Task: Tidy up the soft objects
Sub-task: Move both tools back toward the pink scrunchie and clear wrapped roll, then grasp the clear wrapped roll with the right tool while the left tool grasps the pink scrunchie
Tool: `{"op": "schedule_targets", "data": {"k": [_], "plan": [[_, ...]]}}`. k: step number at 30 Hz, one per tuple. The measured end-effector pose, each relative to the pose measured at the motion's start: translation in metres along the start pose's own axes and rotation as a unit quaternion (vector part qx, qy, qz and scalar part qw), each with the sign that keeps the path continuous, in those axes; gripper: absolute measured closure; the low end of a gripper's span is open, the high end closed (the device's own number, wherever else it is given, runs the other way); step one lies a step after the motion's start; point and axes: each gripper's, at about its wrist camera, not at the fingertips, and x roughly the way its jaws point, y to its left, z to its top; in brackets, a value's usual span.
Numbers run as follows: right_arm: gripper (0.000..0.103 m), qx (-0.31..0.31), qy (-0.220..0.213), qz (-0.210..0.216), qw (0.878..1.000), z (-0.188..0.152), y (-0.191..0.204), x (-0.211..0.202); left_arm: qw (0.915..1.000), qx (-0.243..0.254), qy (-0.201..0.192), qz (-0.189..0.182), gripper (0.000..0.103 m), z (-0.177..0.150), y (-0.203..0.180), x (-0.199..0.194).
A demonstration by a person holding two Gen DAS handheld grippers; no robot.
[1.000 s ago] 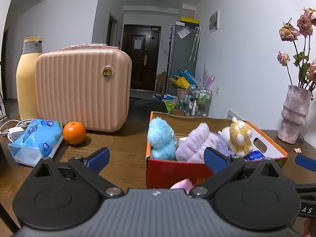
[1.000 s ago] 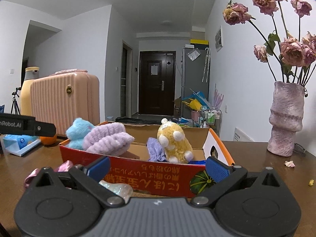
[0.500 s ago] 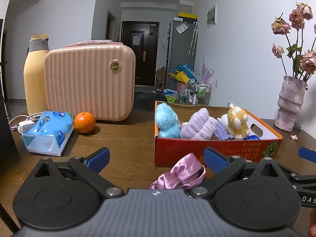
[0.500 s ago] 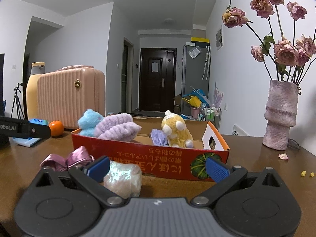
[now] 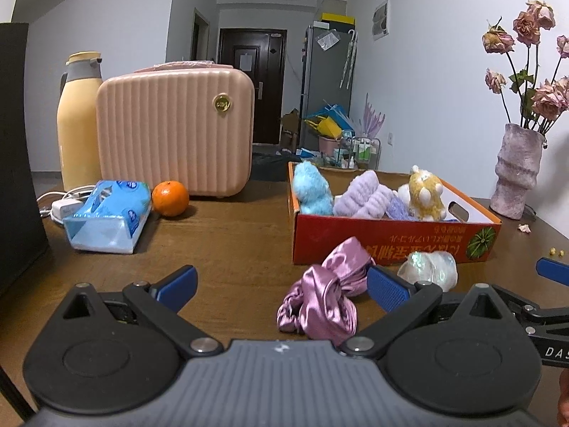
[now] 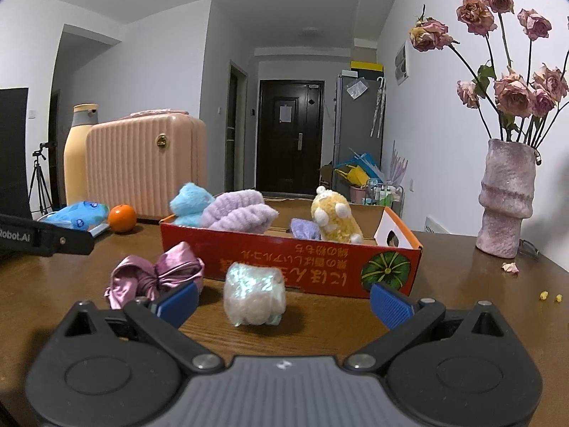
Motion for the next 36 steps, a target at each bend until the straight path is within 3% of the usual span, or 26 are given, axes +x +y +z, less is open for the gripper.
{"op": "schedule_targets", "data": {"k": [13, 27, 36], "plan": [[0.000, -0.008, 0.032, 0.011, 0.999, -0.002, 0.020, 0.010, 0.9997, -0.011, 0.021, 0.007, 0.000, -0.005, 0.017, -0.004], [0.000, -0.005, 0.092, -0.008, 0.996, 0.004, 0.036, 0.069, 0.9987, -0.023, 0.038, 0.024, 0.000, -0.005, 0.038, 0.007], [0.009, 0.005, 0.119, -0.005, 0.993, 0.009, 0.036, 0.101, 0.9979, -0.027, 0.050, 0.030, 0.000, -0.007, 0.040, 0.014]]}}
